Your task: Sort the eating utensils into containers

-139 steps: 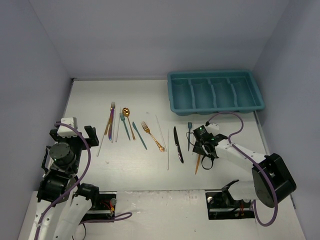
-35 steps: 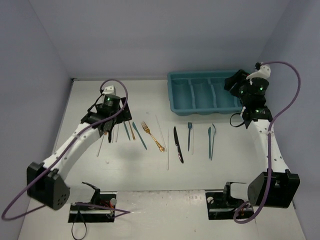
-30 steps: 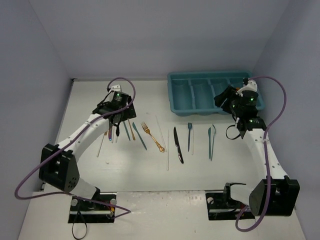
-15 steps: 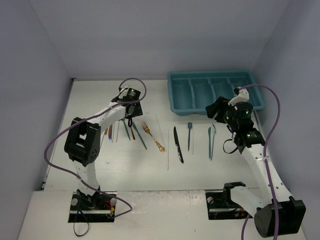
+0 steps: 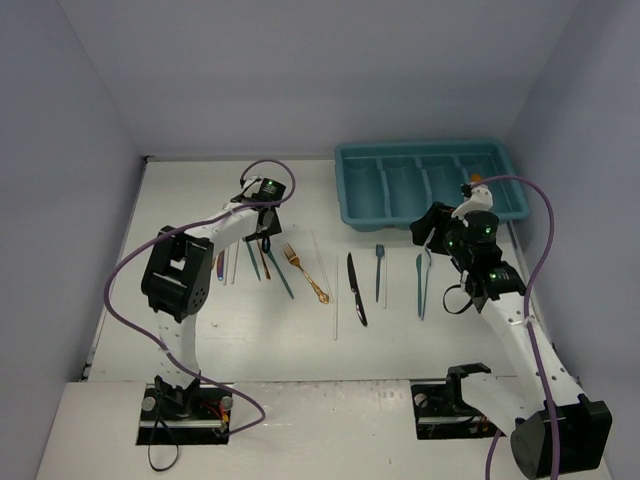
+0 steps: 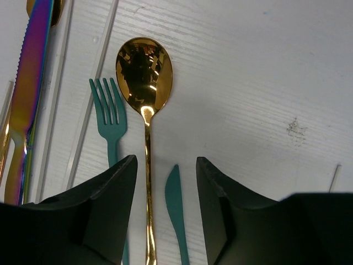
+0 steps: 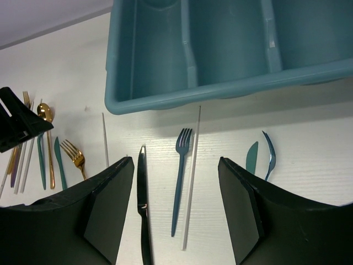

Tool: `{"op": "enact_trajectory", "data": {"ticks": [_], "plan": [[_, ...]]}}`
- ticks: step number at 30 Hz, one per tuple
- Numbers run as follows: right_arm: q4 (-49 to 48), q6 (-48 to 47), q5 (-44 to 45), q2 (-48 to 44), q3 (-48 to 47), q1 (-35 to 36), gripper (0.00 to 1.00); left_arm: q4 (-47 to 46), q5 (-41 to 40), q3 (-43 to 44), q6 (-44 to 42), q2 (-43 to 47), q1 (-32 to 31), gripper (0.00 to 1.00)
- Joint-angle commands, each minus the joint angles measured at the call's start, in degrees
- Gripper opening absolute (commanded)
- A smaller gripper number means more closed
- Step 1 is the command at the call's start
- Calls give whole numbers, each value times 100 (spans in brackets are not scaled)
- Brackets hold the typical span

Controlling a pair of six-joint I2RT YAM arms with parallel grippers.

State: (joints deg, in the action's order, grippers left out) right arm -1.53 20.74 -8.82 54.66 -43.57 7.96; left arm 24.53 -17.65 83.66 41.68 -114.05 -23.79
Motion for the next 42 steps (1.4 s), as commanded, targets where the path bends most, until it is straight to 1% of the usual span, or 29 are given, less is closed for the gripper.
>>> {"op": "enact_trajectory", "data": {"ticks": [1, 2, 5, 11, 13, 22, 23, 26, 30, 33, 34, 36, 38, 42], "plan": [[-239, -114, 176, -134, 43, 42, 60, -54, -79, 204, 171, 6, 100, 39], [-234, -114, 171, -124, 74, 47, 60, -54, -48, 220, 165, -35, 110, 37], [-225, -116, 153, -96, 121, 48, 60, -45, 50, 221, 183, -120, 129, 35], [-197, -158, 153, -109, 201, 57, 61, -47, 2, 167, 225, -191, 167, 34], [-190, -158, 153, -125, 208, 57, 61, -51, -16, 160, 215, -216, 187, 32], [-172, -177, 143, -150, 298, 57, 61, -35, 16, 81, 313, -499, 218, 2], [-173, -184, 135, -158, 306, 57, 61, -26, 19, 82, 304, -523, 225, 0], [-172, -202, 92, -154, 318, 91, 61, -15, 60, 115, 258, -431, 243, 0], [-188, -245, -279, -62, 236, 222, 61, -19, -68, 202, 31, 133, 243, 0], [-190, -255, -601, 44, 95, 451, 61, -71, -116, 282, -177, 793, 243, 0], [-190, -255, -688, 114, -22, 514, 63, -126, -85, 290, -216, 936, 235, 0], [-212, -247, -950, 227, -229, 707, 65, -369, 185, 240, -332, 1360, 234, 0], [-243, -219, -1176, 319, -455, 942, 69, -539, 498, 200, -322, 1740, 225, 0], [-349, -150, -1300, 528, -909, 1597, 71, -1305, 1312, -179, 5, 2539, 174, 0]]}}
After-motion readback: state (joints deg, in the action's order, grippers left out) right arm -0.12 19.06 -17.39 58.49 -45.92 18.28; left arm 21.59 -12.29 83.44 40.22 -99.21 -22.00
